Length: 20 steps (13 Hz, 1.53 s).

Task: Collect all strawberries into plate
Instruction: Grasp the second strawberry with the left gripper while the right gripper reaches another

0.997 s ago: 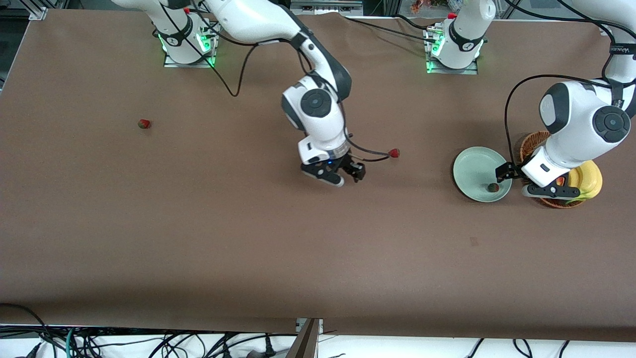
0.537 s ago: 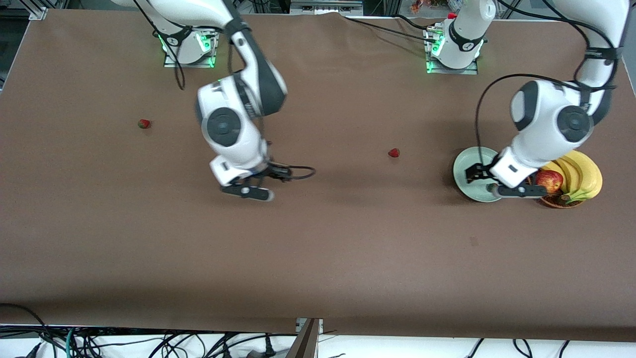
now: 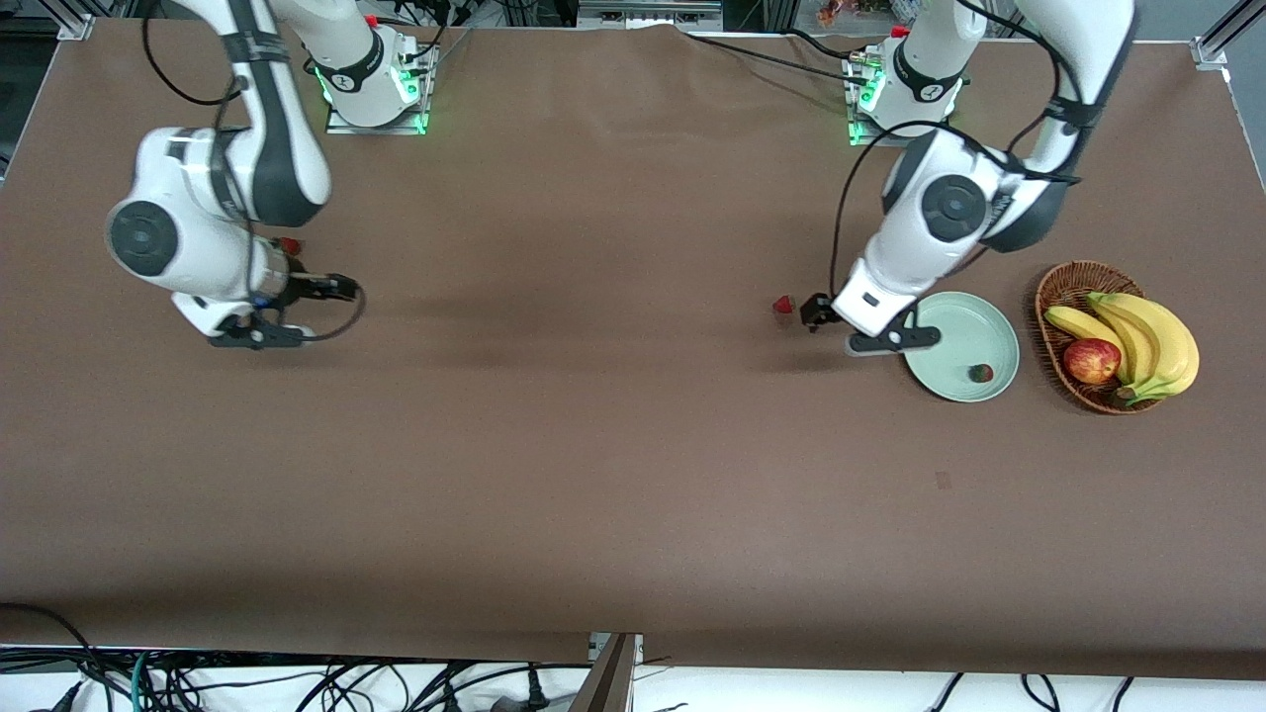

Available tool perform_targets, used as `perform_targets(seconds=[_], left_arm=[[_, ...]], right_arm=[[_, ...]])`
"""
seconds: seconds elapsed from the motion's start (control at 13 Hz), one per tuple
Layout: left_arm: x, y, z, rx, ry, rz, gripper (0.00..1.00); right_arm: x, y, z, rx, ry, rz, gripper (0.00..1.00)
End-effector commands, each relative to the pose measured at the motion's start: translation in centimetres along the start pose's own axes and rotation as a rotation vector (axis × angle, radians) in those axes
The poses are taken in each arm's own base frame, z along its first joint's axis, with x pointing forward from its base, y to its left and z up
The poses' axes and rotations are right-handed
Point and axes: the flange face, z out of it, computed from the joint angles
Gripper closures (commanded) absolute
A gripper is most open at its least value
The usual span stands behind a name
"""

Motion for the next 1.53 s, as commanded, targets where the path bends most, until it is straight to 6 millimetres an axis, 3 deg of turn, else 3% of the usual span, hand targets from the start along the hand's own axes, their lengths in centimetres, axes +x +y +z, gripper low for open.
perform_targets(seconds=[0.0,0.23,0.38,0.61,1.07,1.23,1.46], left_arm=[[-3.7,0.8,2.6,0.014,0.026,-0.031,0.00],[-5.9,1.4,5.9,0.017,0.010,-0.047,0.00],[-6.5,1.7,8.5,0.013,-0.002,-0.053,0.00],[-7.2,2.3,10.6,0.023,0.004,-0.058,0.00],[-6.3,2.6,10.2,0.015,0.023,-0.065,0.05],[-6.2,2.4,10.2,0.016,0.021,-0.068,0.25],[-6.3,2.3,10.3,0.024,0.016,-0.073,0.63]], right_arm=[[-4.4,7.3,6.0,0.038,0.015,-0.034,0.10],[-9.6,11.7,12.9,0.030,0.038,0.039,0.10],[-11.7,12.9,14.9,0.043,0.019,0.077,0.10],[-12.1,13.7,15.3,0.040,0.022,0.079,0.11],[-11.5,14.1,15.3,-0.002,0.062,0.090,0.22],[-11.5,14.2,15.3,-0.005,0.059,0.091,0.28],[-11.6,14.0,15.7,-0.003,0.052,0.114,0.30]])
